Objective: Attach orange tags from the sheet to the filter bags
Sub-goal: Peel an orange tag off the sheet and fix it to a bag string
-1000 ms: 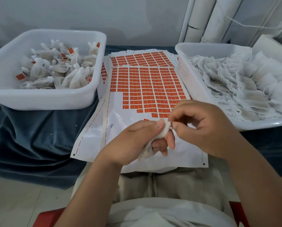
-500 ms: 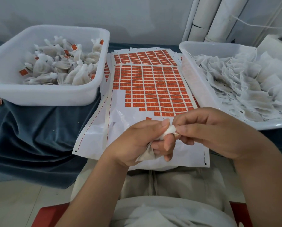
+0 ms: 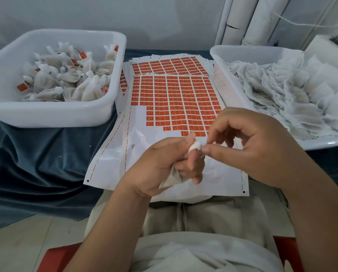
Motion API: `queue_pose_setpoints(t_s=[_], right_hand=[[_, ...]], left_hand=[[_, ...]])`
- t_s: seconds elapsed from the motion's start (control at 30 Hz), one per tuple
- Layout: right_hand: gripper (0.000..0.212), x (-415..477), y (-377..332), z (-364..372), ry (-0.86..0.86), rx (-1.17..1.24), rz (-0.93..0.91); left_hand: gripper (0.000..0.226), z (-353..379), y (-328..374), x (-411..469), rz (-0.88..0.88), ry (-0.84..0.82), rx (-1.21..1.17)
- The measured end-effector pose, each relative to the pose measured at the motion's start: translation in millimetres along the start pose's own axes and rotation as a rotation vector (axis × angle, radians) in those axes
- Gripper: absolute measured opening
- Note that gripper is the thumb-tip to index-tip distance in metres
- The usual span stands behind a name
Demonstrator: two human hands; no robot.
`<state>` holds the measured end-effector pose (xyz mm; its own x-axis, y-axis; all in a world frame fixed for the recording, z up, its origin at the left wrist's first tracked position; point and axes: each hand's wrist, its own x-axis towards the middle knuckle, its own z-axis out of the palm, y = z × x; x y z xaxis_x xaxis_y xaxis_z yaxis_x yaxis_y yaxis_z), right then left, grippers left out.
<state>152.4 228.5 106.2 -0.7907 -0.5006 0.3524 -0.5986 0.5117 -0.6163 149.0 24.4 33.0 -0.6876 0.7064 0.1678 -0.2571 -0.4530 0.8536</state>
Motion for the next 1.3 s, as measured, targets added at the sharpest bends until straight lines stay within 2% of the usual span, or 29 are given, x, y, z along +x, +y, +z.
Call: queue_pose_setpoints(t_s=[0.07,0.27,0.4,0.53,0.67,0.8,0.93,1.07,1.17,1.3], right_hand=[[0.002,1,-2,6,0.05,-0.09,-0.077],[0.016,-1,0,11,0.153,-0.363,-0.293],[0.013,1,2,13,0.167,-0.452,-0.386],[0.013,1,4,14,0.196,-0.507,-0.416],[0.016,1,3,19,0.26,-0.544,-0.336],[0.012,0,-5,22,0.284,-0.469,-0.112],[0.011,1,-9,19,0.163,-0.285,0.114],[0.012,3,-5,12,0.113,0.036,0.21],[0.018,3,0,11,0.055,0.186,0.236],[0.015,6,2,15,0.029,0.352,0.277]], left_hand=[[0.043,1,1,2,0.02,0.052,-0.033],[0.046,3,6,2,0.079,0.159,-0.014],[0.049,2,9,0,0.06,0.167,0.044],[0.048,1,10,-1,0.037,0.178,0.1],[0.044,1,9,-1,0.047,0.256,0.197],[0.032,3,10,0,0.12,0.393,0.397],[0.032,11,7,7,0.198,0.516,0.507],[0.034,19,-1,13,0.223,0.611,0.578],[0.025,21,-5,14,0.223,0.636,0.629],[0.016,22,-7,16,0.275,0.647,0.573]])
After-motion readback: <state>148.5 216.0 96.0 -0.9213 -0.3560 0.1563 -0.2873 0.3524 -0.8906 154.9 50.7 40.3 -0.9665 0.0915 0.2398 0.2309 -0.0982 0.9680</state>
